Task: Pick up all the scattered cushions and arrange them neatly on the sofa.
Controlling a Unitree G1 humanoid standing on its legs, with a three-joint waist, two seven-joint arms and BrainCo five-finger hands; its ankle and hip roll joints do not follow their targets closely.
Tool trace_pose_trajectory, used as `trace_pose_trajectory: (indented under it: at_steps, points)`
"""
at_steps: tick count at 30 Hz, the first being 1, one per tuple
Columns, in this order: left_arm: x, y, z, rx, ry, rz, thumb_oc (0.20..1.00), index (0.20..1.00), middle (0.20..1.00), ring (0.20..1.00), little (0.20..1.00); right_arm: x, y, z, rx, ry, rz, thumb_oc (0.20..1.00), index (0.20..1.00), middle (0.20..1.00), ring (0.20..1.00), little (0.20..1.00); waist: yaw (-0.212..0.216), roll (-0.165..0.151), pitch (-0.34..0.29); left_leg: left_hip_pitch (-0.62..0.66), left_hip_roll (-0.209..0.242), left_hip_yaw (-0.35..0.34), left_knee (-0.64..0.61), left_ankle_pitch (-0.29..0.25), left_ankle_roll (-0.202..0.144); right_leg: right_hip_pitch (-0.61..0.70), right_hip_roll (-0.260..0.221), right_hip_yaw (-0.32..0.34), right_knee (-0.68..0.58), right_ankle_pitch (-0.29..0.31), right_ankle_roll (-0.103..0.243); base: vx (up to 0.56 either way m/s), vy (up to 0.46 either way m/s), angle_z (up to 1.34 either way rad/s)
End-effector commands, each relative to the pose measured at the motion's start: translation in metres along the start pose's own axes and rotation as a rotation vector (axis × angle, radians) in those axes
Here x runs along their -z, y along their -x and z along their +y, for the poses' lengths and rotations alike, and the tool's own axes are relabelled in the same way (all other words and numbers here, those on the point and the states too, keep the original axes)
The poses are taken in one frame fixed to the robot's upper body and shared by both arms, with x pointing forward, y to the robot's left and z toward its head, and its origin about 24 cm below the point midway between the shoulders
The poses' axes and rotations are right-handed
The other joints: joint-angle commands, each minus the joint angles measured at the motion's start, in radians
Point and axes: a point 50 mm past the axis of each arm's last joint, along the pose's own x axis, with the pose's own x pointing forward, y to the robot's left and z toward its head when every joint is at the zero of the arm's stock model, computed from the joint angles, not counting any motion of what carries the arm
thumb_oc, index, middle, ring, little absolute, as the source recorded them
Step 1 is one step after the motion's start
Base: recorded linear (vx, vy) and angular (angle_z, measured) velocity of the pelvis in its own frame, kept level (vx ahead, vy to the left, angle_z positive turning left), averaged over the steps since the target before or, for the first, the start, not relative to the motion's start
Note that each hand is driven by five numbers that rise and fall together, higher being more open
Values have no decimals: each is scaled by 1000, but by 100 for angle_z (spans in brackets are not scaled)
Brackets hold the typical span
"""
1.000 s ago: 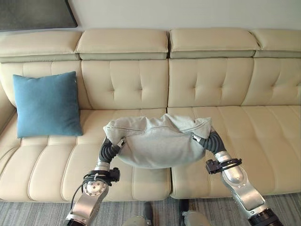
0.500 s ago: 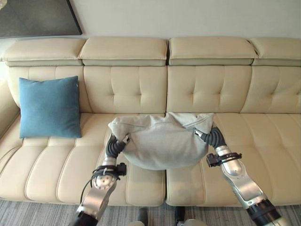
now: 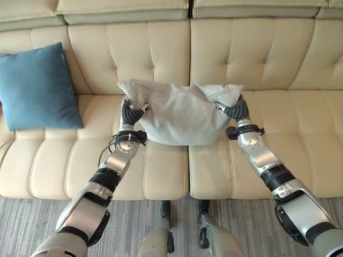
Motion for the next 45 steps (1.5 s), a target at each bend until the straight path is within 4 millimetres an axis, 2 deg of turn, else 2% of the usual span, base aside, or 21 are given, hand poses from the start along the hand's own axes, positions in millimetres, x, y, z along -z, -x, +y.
trace_pose_trajectory:
  at_steps: [1,6,7,12,17,21,22,23,24,26,27,28,30,31,32,34,35,36,37,44,45]
  points:
    - [-47,-19,7,-7,2,-235,1000,1000,1000,1000,1000,-57,-16,4,15,-99,-236,1000,1000,1000,1000,1000,14,-38,-31,21,0,-39,3,-60,-53,51,-46,63,186,-246,121,0,0,0]
    - [-38,-25,34,-77,35,-183,1000,1000,1000,1000,1000,-58,-25,-26,105,-76,-226,1000,1000,1000,1000,1000,15,-44,-30,29,1,-32,0,-65,-53,62,-45,65,172,-241,122,0,0,0]
    - [-35,-27,46,-119,84,-163,1000,1000,1000,1000,1000,-58,-26,-39,151,-99,-219,1000,1000,1000,1000,1000,15,-45,-34,33,1,-32,-2,-67,-54,65,-43,65,167,-240,122,0,0,0]
    - [-34,-28,71,-189,146,-161,1000,1000,1000,1000,1000,-53,-25,-67,253,-170,-197,1000,1000,1000,1000,1000,17,-47,-35,44,-2,-31,-3,-75,-55,77,-43,64,160,-245,121,2,4,1]
    - [-28,-27,80,-200,182,-133,1000,1000,1000,1000,1000,-41,-23,-81,324,-308,-155,1000,1000,1000,1000,1000,18,-46,-40,40,-5,-32,-5,-72,-55,76,-42,65,152,-235,120,-2,12,3]
    - [-11,-15,69,-166,239,-72,1000,1000,1000,1000,1000,-19,-11,-74,306,-373,-89,1000,1000,1000,1000,1000,16,-46,-39,47,-7,-29,-7,-73,-53,84,-41,69,141,-228,120,-4,17,-1]
    - [1,0,62,-131,267,-50,1000,1000,1000,1000,1000,1,3,-71,281,-360,-35,1000,1000,1000,1000,1000,15,-46,-36,51,-8,-28,-8,-73,-52,90,-42,69,136,-226,122,2,15,-3]
    - [2,2,61,-130,266,-47,1000,1000,1000,1000,1000,2,4,-70,280,-359,-32,1000,1000,1000,1000,1000,14,-46,-39,52,-8,-28,-8,-73,-52,91,-42,69,135,-226,122,0,0,0]
    - [12,14,55,-90,271,-18,1000,1000,1000,1000,1000,14,16,-69,251,-326,-2,1000,1000,1000,1000,1000,12,-46,-41,56,-8,-28,-8,-75,-51,99,-43,69,131,-226,122,37,13,0]
    - [33,42,46,-15,263,44,1000,1000,1000,1000,1000,38,45,-65,185,-247,61,1000,1000,1000,1000,1000,7,-46,-49,68,-10,-26,-8,-79,-49,114,-45,67,128,-226,125,56,16,3]
    - [51,65,46,53,209,95,1000,1000,1000,1000,1000,55,67,-70,146,-160,116,1000,1000,1000,1000,1000,3,-45,-50,83,-13,-25,-8,-82,-47,132,-49,64,128,-229,127,44,8,2]
    - [51,66,46,54,208,97,1000,1000,1000,1000,1000,56,68,-69,145,-160,118,1000,1000,1000,1000,1000,3,-45,-52,83,-13,-25,-8,-83,-47,133,-49,64,127,-228,127,58,9,1]
    - [82,103,56,127,134,222,1000,1000,1000,1000,1000,84,109,-78,87,-45,228,1000,1000,1000,1000,1000,-8,-38,-53,105,-15,-26,-8,-86,-46,160,-53,58,132,-231,132,37,7,-4]
    - [83,104,55,128,133,224,1000,1000,1000,1000,1000,84,110,-78,86,-45,231,1000,1000,1000,1000,1000,-8,-38,-54,107,-15,-26,-8,-86,-46,162,-54,58,131,-231,132,0,0,0]
    - [101,130,63,178,78,311,1000,1000,1000,1000,1000,98,135,-80,43,14,299,1000,1000,1000,1000,1000,-16,-31,-52,120,-17,-24,-8,-88,-45,175,-57,55,136,-233,135,13,15,4]
    - [110,142,67,195,44,358,1000,1000,1000,1000,1000,104,147,-81,30,31,330,1000,1000,1000,1000,1000,-20,-29,-54,127,-18,-21,-8,-89,-44,184,-58,53,138,-232,137,7,11,2]
    - [130,170,73,201,37,476,1000,1000,1000,1000,1000,118,172,-82,6,78,414,1000,1000,1000,1000,1000,-25,-26,-59,143,-19,-18,-8,-92,-42,198,-61,53,140,-231,141,0,0,0]
    - [130,171,73,201,37,477,1000,1000,1000,1000,1000,118,173,-82,5,78,415,1000,1000,1000,1000,1000,-25,-26,-60,144,-19,-18,-8,-92,-42,199,-61,53,139,-231,141,20,28,-5]
    - [146,197,74,222,9,588,1000,1000,1000,1000,1000,131,194,-80,-22,102,497,1000,1000,1000,1000,1000,-30,-24,-67,164,-22,-16,-8,-97,-37,214,-64,55,145,-230,145,13,33,-7]
    - [180,260,62,329,-52,857,1000,1000,1000,1000,1000,166,239,-64,-122,150,718,1000,1000,1000,1000,1000,-41,-28,-92,239,-36,1,-1,-133,-18,263,-69,82,157,-237,153,16,61,-10]
    - [181,259,62,329,-52,857,1000,1000,1000,1000,1000,166,239,-64,-122,151,717,1000,1000,1000,1000,1000,-41,-28,-89,241,-36,2,-1,-134,-18,265,-70,83,158,-237,153,10,72,-8]
